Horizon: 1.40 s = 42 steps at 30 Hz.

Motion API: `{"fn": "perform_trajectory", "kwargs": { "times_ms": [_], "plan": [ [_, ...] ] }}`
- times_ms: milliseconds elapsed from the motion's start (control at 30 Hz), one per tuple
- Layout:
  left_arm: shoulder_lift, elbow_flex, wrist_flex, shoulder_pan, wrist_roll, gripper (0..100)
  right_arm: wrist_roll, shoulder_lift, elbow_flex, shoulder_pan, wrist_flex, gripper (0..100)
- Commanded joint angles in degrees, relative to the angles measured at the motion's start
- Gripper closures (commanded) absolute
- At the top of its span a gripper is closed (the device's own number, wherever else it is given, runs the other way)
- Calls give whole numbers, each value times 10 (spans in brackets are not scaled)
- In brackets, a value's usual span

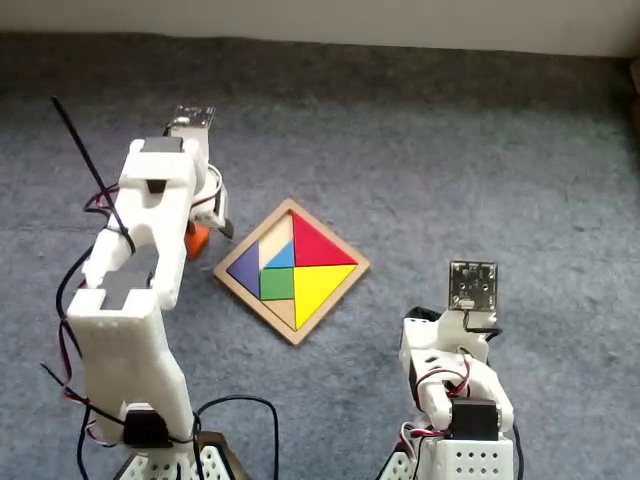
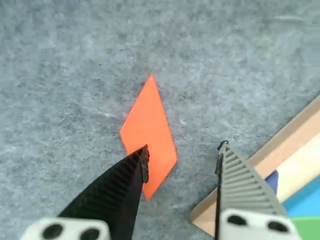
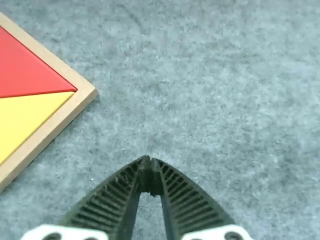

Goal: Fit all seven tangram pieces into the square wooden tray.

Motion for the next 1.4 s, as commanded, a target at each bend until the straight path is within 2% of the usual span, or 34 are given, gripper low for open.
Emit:
{"fn": "perform_trajectory", "kwargs": {
  "times_ms": [0,233,533,833,1033,1200,1367],
  "plan": [
    [56,-102,64,-36,-6,768,6,-7,70,3,3,992],
    [81,-213,157,-70,-3,769,6,-7,70,3,4,992],
    [81,-310,247,-51,-3,769,6,-7,70,3,4,992],
    [91,-301,244,-68,-3,769,6,-7,72,6,5,992],
    [158,-297,215,-94,-10,769,6,-7,72,6,5,992],
    [213,-324,232,-88,-74,776,6,-7,72,7,6,992],
    [215,-335,236,-77,-76,925,6,-7,72,7,6,992]
  ]
}}
